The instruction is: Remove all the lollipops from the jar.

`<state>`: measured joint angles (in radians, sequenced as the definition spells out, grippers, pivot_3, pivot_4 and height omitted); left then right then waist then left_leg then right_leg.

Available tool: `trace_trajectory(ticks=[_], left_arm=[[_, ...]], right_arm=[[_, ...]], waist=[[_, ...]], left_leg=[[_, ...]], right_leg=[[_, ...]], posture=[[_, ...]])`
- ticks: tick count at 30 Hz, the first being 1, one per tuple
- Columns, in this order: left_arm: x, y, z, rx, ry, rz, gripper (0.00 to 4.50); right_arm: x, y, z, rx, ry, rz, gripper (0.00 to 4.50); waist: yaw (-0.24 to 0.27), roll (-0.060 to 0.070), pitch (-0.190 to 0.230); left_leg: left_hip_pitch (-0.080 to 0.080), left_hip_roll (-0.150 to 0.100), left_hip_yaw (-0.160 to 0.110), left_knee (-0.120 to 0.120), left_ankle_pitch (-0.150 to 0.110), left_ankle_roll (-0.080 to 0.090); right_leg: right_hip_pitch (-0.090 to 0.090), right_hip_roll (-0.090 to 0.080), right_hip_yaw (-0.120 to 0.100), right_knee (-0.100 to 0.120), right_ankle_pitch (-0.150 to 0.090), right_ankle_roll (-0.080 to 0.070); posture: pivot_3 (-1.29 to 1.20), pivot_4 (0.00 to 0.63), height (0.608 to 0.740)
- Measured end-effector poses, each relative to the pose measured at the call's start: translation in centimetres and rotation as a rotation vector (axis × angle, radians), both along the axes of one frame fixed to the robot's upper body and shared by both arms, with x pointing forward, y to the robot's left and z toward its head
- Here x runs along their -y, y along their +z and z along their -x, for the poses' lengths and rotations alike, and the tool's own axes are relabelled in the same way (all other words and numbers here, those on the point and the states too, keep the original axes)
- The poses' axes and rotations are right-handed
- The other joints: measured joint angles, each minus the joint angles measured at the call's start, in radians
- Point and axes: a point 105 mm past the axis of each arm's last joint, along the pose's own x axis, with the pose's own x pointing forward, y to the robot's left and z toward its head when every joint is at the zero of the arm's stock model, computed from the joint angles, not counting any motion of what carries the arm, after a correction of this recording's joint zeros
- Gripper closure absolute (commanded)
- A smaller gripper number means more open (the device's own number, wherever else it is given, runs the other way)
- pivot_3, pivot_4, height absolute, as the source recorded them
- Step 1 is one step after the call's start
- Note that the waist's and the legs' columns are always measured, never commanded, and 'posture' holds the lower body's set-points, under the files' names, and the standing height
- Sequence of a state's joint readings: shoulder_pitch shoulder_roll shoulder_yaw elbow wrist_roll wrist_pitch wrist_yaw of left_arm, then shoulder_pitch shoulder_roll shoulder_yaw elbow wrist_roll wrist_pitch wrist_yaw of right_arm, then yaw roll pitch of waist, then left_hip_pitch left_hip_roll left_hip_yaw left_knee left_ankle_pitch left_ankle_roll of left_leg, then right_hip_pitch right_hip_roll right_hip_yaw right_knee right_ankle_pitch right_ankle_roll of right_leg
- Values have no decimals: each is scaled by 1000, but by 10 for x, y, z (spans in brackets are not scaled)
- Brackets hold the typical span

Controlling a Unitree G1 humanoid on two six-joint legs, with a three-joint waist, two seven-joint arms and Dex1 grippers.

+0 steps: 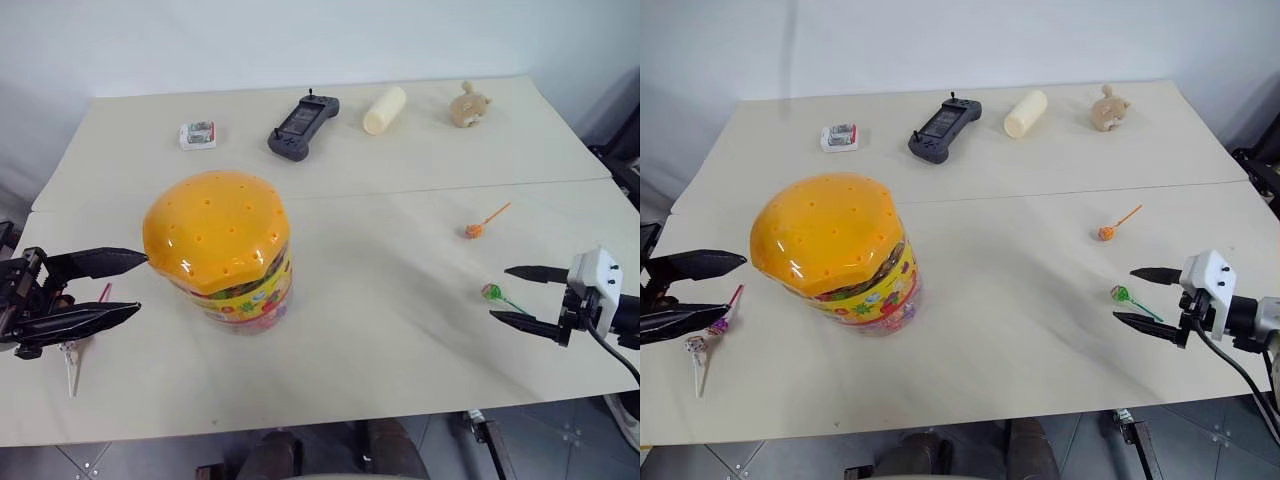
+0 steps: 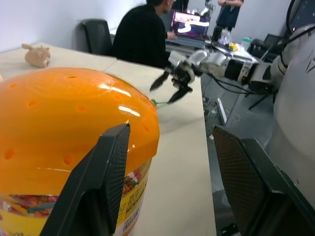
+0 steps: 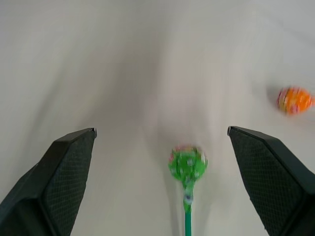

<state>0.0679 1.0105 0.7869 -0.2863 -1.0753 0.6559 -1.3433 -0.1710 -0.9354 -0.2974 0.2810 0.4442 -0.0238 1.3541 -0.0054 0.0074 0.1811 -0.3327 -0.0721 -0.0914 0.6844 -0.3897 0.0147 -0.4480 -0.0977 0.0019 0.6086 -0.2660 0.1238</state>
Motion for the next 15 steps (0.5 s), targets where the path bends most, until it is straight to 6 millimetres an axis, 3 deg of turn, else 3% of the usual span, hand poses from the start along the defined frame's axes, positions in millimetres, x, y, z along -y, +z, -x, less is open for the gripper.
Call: trace_trajectory(ticks=[2,6,9,12,15], left_arm=[[-15,-7,-4,9,112,6,1642],[-61,-43,-17,-68,459,18,1642],[-85,-76,-15,-102,670,-1,1642],[-95,-102,-15,-100,809,-34,1642],[-93,-115,-19,-71,867,-39,1642]], right_arm=[[0,8,-3,38,6,-28,6],[-5,27,-9,125,24,-92,6],[-29,33,-5,202,111,-120,6],[-54,33,2,259,184,-137,6],[-74,25,11,273,260,-130,6]], waist=[[-1,2,1],[3,3,1],[5,3,1],[10,1,0],[26,-1,-1]], left_leg=[[0,0,0,0,0,0],[0,0,0,0,0,0],[0,0,0,0,0,0],[0,-1,-1,0,0,0],[-1,-1,-1,2,0,0]], right_leg=[[0,0,0,0,0,0],[0,0,0,0,0,0],[0,0,0,-1,0,0],[0,-1,0,-1,0,0],[1,-1,-1,0,0,0]], posture=[[0,150,740],[0,150,740],[0,150,740],[0,150,740],[0,150,740]])
